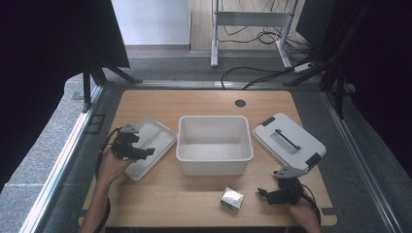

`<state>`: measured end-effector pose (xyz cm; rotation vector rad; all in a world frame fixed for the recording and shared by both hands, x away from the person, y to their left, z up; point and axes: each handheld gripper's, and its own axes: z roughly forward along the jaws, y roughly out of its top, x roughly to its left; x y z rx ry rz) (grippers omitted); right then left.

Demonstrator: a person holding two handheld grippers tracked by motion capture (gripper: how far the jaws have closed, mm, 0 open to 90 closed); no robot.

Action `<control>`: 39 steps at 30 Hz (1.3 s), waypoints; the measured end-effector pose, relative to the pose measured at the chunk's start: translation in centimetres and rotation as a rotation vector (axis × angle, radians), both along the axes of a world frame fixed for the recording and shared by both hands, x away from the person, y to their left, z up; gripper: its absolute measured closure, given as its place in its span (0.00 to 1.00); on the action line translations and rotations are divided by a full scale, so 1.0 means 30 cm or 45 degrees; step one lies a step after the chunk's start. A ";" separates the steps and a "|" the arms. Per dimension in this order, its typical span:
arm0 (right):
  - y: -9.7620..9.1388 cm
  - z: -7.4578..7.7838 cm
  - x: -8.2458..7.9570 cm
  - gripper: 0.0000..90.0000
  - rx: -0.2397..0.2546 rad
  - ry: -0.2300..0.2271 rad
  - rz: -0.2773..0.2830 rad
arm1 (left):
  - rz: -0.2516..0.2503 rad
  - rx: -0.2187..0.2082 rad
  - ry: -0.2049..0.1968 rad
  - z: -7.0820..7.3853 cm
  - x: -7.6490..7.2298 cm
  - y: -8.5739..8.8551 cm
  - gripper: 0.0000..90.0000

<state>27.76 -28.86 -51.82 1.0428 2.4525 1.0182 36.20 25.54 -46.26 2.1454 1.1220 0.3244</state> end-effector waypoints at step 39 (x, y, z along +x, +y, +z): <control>0.000 -0.001 -0.007 0.04 -0.002 0.000 0.017 | -0.142 0.133 -0.104 -0.118 -0.187 -0.243 0.00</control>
